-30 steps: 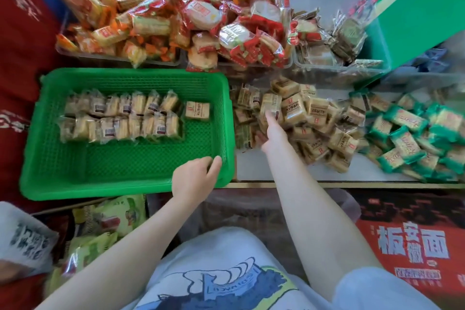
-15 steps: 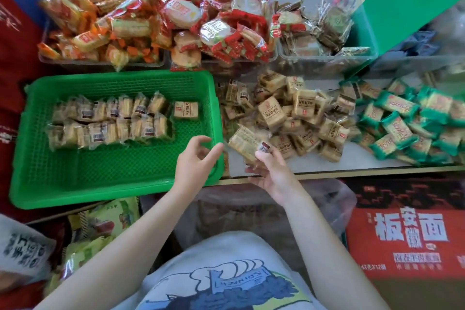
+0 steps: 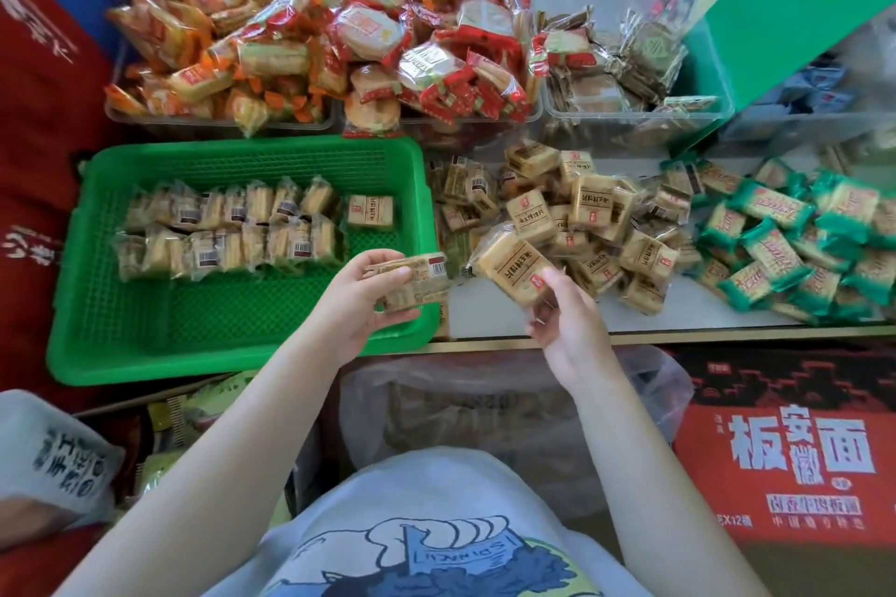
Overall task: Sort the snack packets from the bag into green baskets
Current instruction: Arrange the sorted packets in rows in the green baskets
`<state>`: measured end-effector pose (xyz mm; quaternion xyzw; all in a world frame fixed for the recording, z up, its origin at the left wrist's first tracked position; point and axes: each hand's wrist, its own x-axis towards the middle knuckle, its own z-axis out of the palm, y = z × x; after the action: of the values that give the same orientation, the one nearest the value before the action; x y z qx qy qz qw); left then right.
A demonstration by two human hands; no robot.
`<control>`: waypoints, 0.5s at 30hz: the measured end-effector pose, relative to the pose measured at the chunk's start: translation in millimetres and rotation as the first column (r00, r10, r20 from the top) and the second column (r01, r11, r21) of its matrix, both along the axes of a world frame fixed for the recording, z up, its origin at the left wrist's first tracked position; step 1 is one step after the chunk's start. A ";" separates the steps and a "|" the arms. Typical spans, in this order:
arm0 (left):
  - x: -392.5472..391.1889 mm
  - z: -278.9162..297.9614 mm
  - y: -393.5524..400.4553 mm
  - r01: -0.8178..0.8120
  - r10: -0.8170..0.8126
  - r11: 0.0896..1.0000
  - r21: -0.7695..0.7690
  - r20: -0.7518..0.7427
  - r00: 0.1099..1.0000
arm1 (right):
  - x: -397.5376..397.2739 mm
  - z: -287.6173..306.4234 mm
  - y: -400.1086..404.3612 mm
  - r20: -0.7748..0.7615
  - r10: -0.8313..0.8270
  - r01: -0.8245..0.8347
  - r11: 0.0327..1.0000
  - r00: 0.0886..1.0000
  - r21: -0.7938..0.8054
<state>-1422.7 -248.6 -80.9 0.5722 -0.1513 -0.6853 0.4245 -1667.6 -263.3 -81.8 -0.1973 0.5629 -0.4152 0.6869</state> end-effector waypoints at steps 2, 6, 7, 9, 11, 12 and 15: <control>-2.3 1.6 0.2 0.034 -0.034 0.999 -0.003 -0.025 0.999 | 0.3 4.2 -3.7 -0.011 0.166 -0.166 0.982 0.986 -0.087; -21.4 8.0 -3.5 0.165 -0.165 0.986 -0.021 -0.027 0.986 | 20.0 12.5 -6.5 -0.191 0.434 -0.460 0.879 0.880 -0.122; -25.4 7.1 -4.4 0.171 -0.171 0.985 -0.029 0.011 0.985 | 25.1 13.6 -7.9 -0.190 0.425 -0.450 0.887 0.885 -0.109; -27.6 3.4 -5.7 0.121 -0.118 0.992 -0.031 0.062 0.991 | 30.0 13.7 -14.8 -0.185 0.344 -0.360 0.931 0.920 -0.060; -23.3 -1.9 -6.5 0.058 -0.056 0.998 -0.023 0.062 0.997 | 26.7 5.2 -27.8 -0.197 0.167 -0.163 0.986 0.966 0.033; -20.4 -3.5 -6.8 0.038 -0.037 0.999 -0.023 0.049 0.998 | 23.3 -3.1 -36.4 -0.207 0.064 -0.046 0.995 0.976 0.091; -15.6 -6.7 -6.3 0.013 -0.013 1.000 -0.029 0.026 1.000 | 17.5 -28.8 -64.4 -0.201 -0.149 0.194 0.956 0.968 0.221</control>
<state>-1438.3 -254.8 -87.5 0.5737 -0.1702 -0.6784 0.4262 -1650.1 -327.7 -110.6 -0.1004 0.6843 -0.3828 0.6125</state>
